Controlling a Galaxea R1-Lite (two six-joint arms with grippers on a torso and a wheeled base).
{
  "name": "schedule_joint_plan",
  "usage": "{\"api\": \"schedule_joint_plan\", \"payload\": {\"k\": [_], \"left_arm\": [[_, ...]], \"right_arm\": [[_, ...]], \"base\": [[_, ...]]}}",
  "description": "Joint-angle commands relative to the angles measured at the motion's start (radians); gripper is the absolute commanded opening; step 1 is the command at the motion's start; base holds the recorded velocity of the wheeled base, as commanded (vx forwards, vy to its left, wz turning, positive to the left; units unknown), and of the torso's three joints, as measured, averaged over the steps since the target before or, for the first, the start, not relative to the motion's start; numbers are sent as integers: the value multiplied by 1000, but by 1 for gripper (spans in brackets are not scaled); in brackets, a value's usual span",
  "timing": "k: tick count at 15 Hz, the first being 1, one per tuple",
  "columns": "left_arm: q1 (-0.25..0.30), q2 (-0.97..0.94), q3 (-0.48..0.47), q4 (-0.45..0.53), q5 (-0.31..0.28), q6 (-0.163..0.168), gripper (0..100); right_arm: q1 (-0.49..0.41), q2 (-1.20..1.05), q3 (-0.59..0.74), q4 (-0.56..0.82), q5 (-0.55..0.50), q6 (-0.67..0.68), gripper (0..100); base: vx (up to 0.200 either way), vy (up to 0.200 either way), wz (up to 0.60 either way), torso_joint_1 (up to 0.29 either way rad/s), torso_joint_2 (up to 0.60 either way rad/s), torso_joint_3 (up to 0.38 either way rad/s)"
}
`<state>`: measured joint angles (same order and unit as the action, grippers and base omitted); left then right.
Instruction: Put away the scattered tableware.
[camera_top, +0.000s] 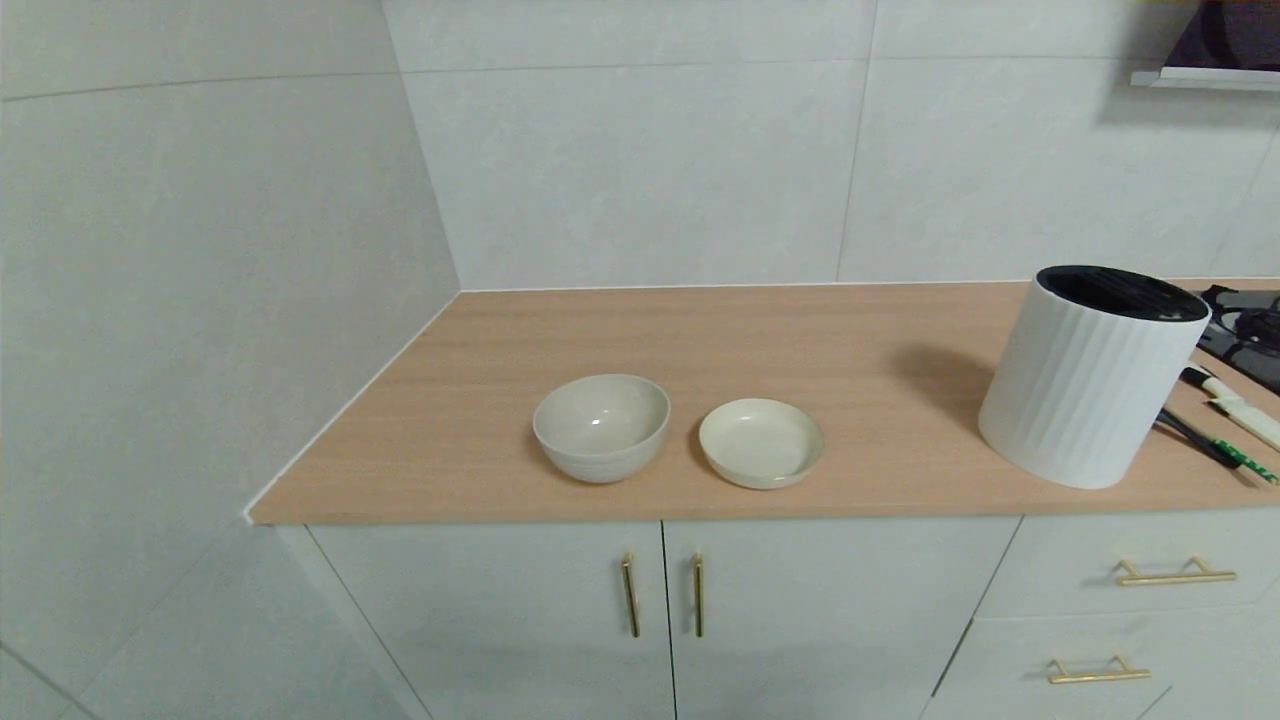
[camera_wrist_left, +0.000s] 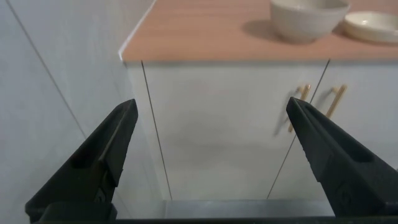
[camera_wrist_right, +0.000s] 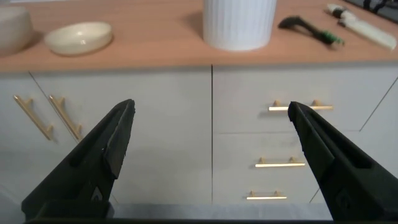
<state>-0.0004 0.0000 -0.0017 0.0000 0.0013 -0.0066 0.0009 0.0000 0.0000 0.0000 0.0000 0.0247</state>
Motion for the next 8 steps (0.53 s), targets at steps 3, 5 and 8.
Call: {"api": "schedule_joint_plan", "payload": {"k": [3, 5, 8], "left_arm": [[0, 0, 0, 0, 0, -1, 100], [0, 0, 0, 2, 0, -1, 100], [0, 0, 0, 2, 0, -1, 100]], "right_arm": [[1, 0, 0, 0, 0, 0, 100], [1, 0, 0, 0, 0, 0, 100], [1, 0, 0, 0, 0, 0, 100]], "base": [[0, 0, 0, -225, 517, 299], [0, 0, 0, -220, 513, 295], [0, 0, 0, -214, 497, 292]]}}
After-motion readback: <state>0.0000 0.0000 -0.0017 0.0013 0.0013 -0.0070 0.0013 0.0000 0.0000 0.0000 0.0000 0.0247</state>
